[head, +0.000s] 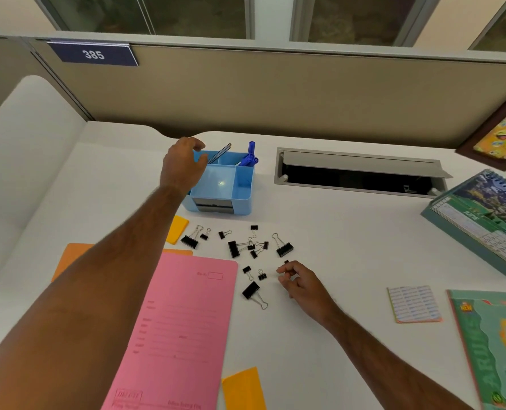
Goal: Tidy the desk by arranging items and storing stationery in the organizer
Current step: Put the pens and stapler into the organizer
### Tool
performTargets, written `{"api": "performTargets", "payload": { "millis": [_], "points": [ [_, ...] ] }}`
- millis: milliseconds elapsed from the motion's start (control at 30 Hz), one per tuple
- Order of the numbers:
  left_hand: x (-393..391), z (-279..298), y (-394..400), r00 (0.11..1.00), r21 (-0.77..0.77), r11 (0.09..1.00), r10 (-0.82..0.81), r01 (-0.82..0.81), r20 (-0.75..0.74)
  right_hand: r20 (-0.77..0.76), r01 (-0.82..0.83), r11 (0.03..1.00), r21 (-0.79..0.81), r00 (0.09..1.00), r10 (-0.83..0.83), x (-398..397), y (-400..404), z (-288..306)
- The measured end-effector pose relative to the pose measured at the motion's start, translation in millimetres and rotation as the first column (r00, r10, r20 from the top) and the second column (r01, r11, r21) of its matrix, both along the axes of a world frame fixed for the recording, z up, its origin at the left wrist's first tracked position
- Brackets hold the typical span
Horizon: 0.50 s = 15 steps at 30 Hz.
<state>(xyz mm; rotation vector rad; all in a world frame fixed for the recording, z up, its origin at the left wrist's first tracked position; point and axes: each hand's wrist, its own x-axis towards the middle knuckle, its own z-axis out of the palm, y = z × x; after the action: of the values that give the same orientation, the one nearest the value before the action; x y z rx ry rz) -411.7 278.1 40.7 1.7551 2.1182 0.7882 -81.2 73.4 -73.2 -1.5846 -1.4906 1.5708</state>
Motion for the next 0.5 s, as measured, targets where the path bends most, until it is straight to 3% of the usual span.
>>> {"api": "performTargets", "payload": {
  "millis": [267, 500],
  "points": [
    [10, -7, -56, 0.997, 0.112, 0.993, 0.012, -0.021, 0.076, 0.000, -0.005, 1.000, 0.012, 1.000, 0.005, 7, -12, 14],
    [14, -27, -115, 0.992, 0.029, 0.999, -0.034, 0.031, 0.125, 0.017, 0.000, 0.999, 0.048, 1.000, 0.000, 21, -36, 21]
  ]
}}
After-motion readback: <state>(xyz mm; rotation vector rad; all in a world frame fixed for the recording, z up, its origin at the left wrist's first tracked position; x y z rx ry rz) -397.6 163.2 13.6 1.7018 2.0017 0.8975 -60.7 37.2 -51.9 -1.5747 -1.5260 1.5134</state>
